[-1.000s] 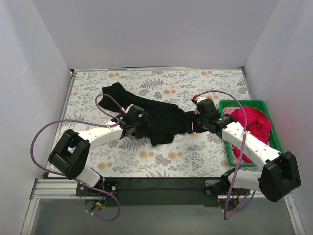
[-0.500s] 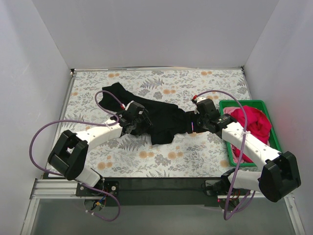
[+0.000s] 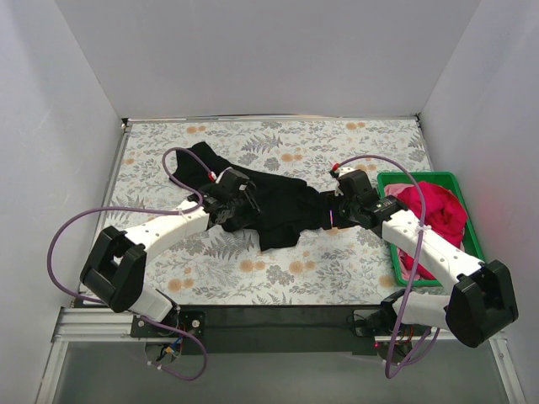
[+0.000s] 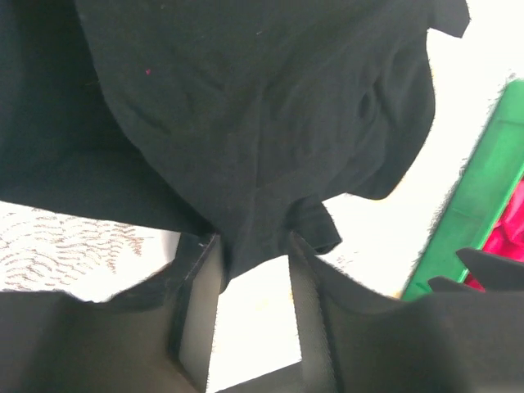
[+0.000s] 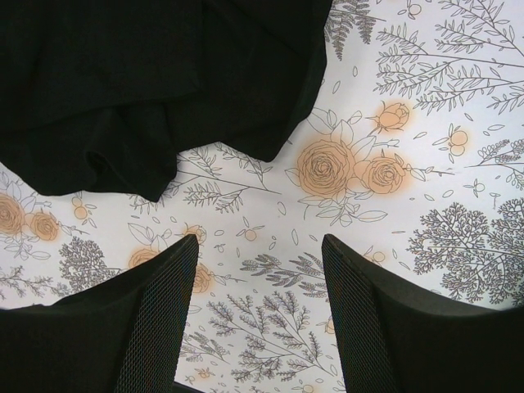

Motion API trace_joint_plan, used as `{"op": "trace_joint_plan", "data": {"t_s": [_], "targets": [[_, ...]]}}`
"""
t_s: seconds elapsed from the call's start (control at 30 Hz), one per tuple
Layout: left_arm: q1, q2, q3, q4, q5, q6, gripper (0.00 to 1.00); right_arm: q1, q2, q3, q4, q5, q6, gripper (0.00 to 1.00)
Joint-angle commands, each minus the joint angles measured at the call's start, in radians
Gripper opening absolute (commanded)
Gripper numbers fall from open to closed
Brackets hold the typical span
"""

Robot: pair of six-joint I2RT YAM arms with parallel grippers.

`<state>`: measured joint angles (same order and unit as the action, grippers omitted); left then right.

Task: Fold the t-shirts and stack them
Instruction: Flatten the tshirt out

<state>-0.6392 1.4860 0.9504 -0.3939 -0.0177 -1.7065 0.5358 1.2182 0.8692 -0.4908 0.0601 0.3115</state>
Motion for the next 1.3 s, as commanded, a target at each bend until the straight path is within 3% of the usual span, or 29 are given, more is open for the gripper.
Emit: {"op": "trace_joint_plan", "data": {"t_s": [0.0,0.17,0.37,0.57,0.67,0.8,1.07,1.27], "targets": [[-0.005,-0.010,0.063,-0.045,-0.007,0.034,0.30,-0.004,0.001,0.022,0.035,-0.006,0.003,0.58],[-0.007,-0.006,0.056,-0.039,-0.013,0.042,0.27,-0.005,0.010,0.019,0.040,-0.011,0.005,0.58],[-0.005,0.054,0.033,0.007,0.010,0.028,0.37,-0.005,0.021,0.016,0.052,-0.020,0.006,0.58],[-0.007,0.089,0.021,0.052,0.005,0.016,0.37,-0.005,0.023,-0.001,0.070,-0.028,0.014,0.57],[-0.005,0.091,0.021,0.053,0.004,0.018,0.30,-0.005,0.020,-0.021,0.084,-0.031,0.017,0.57],[-0.005,0.028,0.054,0.020,-0.053,0.048,0.00,-0.005,0.024,-0.039,0.126,-0.025,0.015,0.57],[0.058,-0.116,0.385,-0.157,-0.241,0.223,0.00,-0.028,0.110,-0.053,0.256,-0.028,0.035,0.57],[0.088,-0.177,0.525,-0.214,-0.294,0.314,0.00,-0.057,0.188,-0.061,0.389,-0.052,0.089,0.57]]}}
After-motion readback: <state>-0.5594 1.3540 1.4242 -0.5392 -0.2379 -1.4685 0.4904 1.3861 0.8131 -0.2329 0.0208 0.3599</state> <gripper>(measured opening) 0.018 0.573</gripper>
